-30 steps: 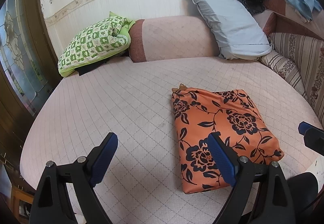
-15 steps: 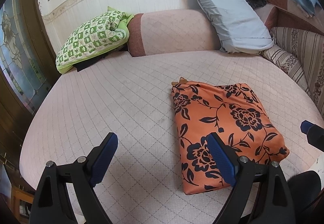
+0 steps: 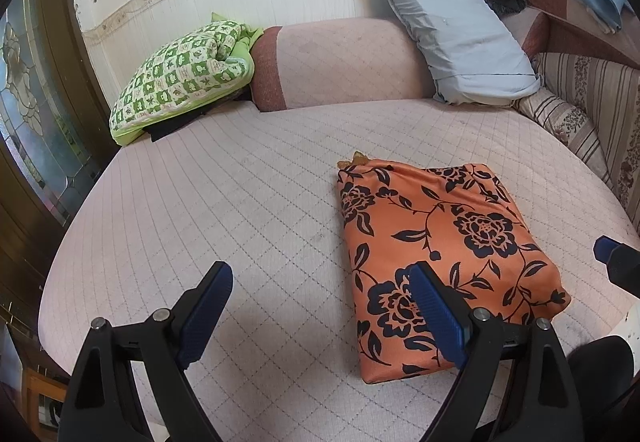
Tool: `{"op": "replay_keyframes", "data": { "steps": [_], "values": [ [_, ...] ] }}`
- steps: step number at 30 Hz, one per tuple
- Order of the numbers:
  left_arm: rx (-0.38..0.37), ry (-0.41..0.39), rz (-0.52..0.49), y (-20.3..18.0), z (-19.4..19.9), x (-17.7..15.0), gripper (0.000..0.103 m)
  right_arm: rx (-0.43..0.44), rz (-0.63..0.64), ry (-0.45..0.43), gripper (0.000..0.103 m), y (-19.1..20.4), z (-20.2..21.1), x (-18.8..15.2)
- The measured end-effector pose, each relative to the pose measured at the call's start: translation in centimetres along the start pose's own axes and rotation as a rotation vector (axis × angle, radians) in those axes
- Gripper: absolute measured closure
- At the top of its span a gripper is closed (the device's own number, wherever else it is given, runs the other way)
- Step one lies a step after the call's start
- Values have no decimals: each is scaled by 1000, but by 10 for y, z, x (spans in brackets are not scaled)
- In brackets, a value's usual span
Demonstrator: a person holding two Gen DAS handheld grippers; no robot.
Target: Fold small clothes
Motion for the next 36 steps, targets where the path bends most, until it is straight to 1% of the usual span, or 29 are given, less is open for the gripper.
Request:
{"op": "replay_keyframes", "data": {
  "steps": [9,13,16,23,27,32,36],
  "values": [
    [-5,-13,2,3,9,2,13,1,14,-12,28,7,7,1],
    [-17,-1,3,3,5,1,13,-7,15,-16,28,4,9,2],
    [-37,32,8,3,-6,-3,13,-25,-2,-10,28,-10,7,5],
    [-60,106,16,2,-36,-14,13,-83,-111,-7,28,-60,4,7],
    [-46,145,8,-2,-52,-21,13,-94,-149,12,28,-79,-5,1],
    [-31,135,1,-4,-56,-18,13,-95,-140,23,28,-85,-16,-5],
    [-22,109,-7,-6,-53,-10,13,-106,-102,17,28,-78,-19,-3]
  ]
}}
Point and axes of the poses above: each gripper's, at about its wrist camera, not at the fingertips, and z roughly against the way its jaws point, y to its left, x to its top, the point moved 4 cm from there along -z, roughly the way its jaws point, and after that the axes turned 1 degree about -y, right-handed, at the moved point
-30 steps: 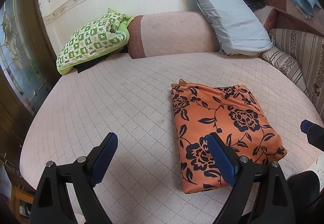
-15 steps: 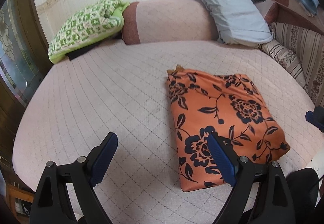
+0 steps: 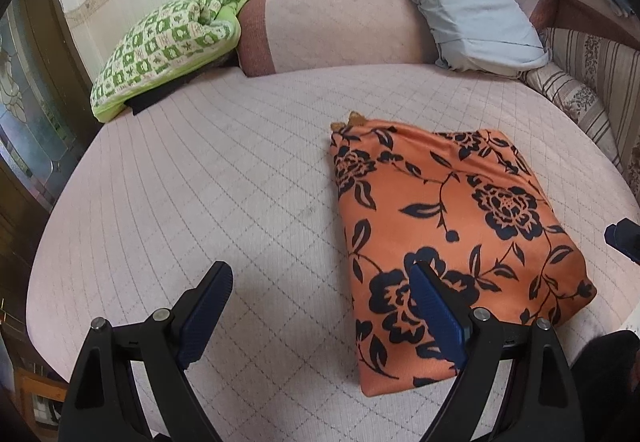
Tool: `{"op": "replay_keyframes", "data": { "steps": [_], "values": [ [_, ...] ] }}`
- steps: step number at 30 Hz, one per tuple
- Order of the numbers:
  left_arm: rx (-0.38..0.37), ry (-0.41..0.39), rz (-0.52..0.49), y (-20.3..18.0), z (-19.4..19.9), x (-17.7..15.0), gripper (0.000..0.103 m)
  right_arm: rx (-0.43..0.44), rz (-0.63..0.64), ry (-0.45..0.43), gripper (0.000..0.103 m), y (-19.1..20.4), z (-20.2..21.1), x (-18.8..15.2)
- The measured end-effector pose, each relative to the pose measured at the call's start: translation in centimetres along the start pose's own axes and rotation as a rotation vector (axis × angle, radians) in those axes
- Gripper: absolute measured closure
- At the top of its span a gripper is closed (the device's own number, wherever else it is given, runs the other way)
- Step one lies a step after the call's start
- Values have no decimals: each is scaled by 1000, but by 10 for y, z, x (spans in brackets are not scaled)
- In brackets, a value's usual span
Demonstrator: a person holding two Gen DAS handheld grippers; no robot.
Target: Fold small clothes
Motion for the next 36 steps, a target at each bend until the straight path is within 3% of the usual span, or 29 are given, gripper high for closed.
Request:
{"op": "replay_keyframes", "data": {
  "steps": [6,12,16,26,32,36],
  "values": [
    [-3,-22,-1,-1,7,5,13,19,50,-20,28,20,1,1],
    [-7,-21,-6,-1,9,0,13,14,94,27,42,36,-14,-12],
    [-7,-18,-2,0,9,-2,13,1,106,59,42,40,-23,-17],
    [1,23,-11,-2,-9,-10,13,-81,-30,197,42,-2,-52,-36],
    [14,82,-23,-4,-31,-22,13,-85,-35,206,41,-11,-58,-40],
    [13,81,-23,-4,-34,-26,13,-90,-23,202,41,-14,-60,-42]
  ]
}}
Point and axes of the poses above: each gripper's, at about its wrist camera, not at the fingertips, and z roughly against the way its jaws point, y to its left, x to its top, the point moved 4 cm from there along -z, roughly the way its jaws point, and after that the axes turned 1 degree about -y, right-handed, at the moved point
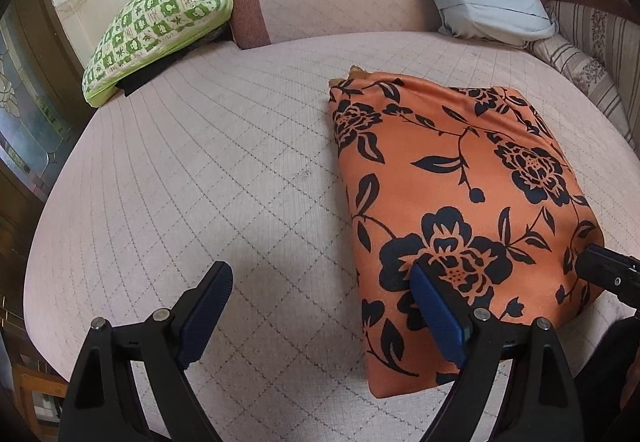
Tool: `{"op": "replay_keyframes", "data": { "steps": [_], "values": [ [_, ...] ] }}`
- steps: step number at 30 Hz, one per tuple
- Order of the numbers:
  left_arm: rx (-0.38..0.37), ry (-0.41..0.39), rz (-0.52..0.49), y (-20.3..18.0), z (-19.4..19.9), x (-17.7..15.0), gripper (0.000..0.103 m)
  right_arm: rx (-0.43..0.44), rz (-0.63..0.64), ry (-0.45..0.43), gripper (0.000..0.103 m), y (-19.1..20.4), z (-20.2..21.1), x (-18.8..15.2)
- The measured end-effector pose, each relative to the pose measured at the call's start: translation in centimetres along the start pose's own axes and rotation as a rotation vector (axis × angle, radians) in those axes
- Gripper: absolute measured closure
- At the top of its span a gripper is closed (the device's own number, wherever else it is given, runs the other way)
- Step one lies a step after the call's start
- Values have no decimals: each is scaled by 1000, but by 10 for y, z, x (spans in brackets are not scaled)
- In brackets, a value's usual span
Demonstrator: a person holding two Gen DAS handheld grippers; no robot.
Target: Fold small clothes
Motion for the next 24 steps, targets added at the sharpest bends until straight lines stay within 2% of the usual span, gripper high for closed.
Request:
{"op": "replay_keyframes", "data": {
  "steps": [8,17,24],
  "values": [
    [21,-44,-1,5,22,4,13,3,-9,-22,41,9,15,1],
    [-2,-150,6,4,72,17,13,3,82,-154,41,40,69,14],
    [-24,-238,2,2,113,28,13,21,112,-212,41,58,97,21]
  ]
}}
Point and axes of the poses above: each gripper's, at about its wrist camera, not at the fingertips, and z roughly against the way its jaws point, y to its left, x to its top, the point moved 4 cm from there along -z, roughly the way its jaws point, and after that the axes turned 1 degree about -y, right-handed, at the moved point
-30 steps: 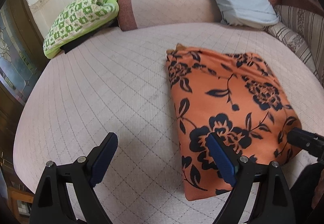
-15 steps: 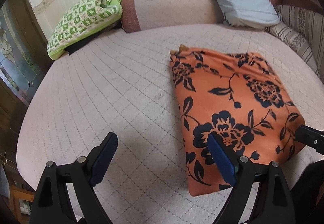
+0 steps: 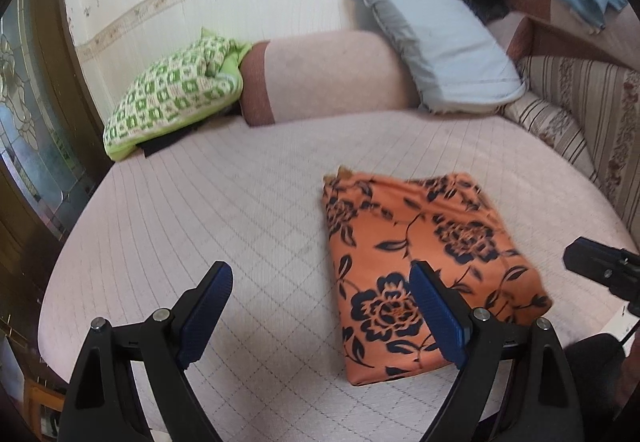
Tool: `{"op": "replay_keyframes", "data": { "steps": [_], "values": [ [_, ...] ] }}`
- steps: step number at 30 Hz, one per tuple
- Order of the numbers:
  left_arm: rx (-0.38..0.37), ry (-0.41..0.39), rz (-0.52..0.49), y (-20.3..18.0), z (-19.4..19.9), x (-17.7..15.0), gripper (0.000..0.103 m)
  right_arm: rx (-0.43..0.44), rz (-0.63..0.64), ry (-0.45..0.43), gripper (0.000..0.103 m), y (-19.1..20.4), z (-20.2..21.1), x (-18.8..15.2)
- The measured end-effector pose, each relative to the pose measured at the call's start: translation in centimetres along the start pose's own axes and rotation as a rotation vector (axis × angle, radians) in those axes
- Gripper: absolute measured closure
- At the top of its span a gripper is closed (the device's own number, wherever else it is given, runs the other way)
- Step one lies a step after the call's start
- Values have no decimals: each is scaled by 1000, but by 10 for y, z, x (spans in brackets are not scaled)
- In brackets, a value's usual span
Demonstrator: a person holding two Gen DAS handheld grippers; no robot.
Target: Fold small clothes
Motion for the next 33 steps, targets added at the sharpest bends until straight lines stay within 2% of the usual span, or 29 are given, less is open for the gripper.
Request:
{"op": "replay_keyframes", "data": {
  "steps": [6,14,33],
  "values": [
    [-24,-48,-7,-5,21,10,13,4,12,-25,41,6,12,1],
    [-36,-64,-10,-9,30,13,13,-6,14,-41,41,3,17,4],
    [-25,-16,-9,-11,7,7,13,-15,-20,-27,40,-14,8,3]
  ]
}}
Point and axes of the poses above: each gripper's, at about its wrist camera, not at the fingertips, and z roughly against the way its jaws point, y to its left, x to its top, the point moved 4 cm from there along -z, roughly the way its jaws point, and after that the axes turned 1 degree about -y, right-handed, at the moved point
